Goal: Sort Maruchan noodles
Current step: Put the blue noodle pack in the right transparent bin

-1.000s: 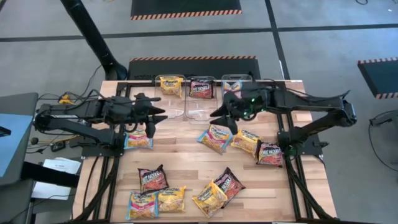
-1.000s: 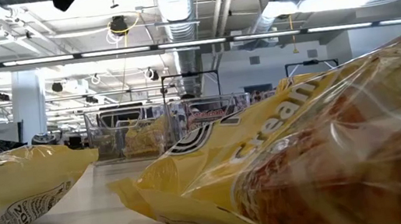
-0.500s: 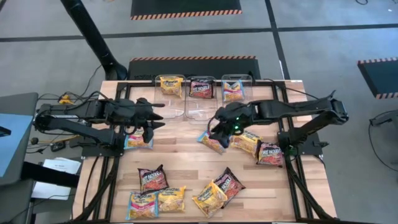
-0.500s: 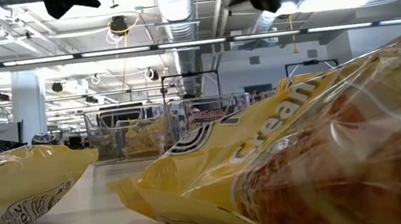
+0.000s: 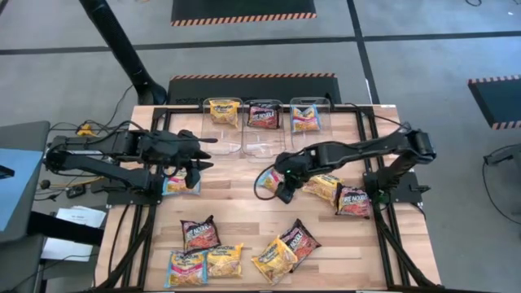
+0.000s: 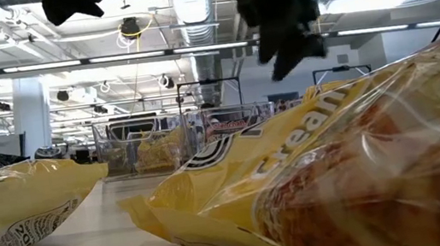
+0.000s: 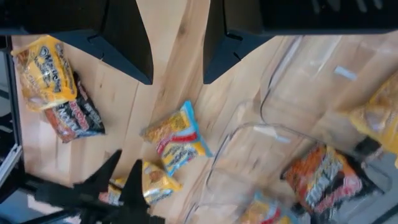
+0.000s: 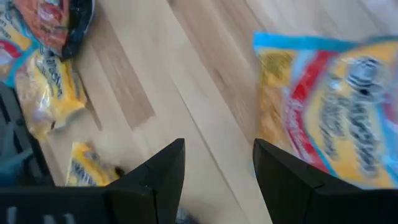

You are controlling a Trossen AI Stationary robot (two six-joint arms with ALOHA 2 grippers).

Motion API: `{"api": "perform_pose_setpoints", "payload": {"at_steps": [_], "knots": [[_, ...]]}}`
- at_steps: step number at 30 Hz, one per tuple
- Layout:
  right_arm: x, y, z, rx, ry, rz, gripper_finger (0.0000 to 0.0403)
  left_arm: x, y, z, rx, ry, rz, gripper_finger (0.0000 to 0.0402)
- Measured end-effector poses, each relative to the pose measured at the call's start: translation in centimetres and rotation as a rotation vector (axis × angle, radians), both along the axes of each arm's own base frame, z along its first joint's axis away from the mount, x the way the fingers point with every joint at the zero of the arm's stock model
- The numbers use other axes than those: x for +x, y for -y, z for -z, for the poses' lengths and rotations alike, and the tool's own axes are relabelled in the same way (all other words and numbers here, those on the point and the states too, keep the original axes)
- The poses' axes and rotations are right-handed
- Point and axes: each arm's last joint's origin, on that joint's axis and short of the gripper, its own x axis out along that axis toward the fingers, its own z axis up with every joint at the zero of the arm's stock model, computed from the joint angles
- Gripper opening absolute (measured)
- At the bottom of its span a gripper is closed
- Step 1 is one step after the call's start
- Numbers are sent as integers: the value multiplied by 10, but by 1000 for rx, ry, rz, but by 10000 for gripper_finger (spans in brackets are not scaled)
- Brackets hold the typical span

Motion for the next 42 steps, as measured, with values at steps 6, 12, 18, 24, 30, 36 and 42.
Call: {"api": "perform_pose_setpoints", "payload": {"at_steps": [6, 12, 18, 24, 30, 36, 42], "knots": [[1, 2, 15, -11, -90, 9, 214, -1, 0, 2, -2, -20, -3, 128], [7, 6, 26, -35, -115, 12, 214, -2, 0, 3, -12, -34, -13, 128], [6, 9, 35, -86, -167, 33, 214, -3, 0, 4, -13, -47, -20, 128], [9, 15, 39, -150, -176, 44, 214, -3, 0, 7, -11, -63, -21, 128], [12, 18, 48, -183, -190, 33, 214, -3, 0, 8, -11, -65, -21, 128], [16, 18, 65, -208, -254, 7, 214, -3, 0, 8, -11, -63, -21, 128], [21, 19, 78, -220, -275, -9, 214, -3, 0, 8, -10, -68, -20, 128]]}}
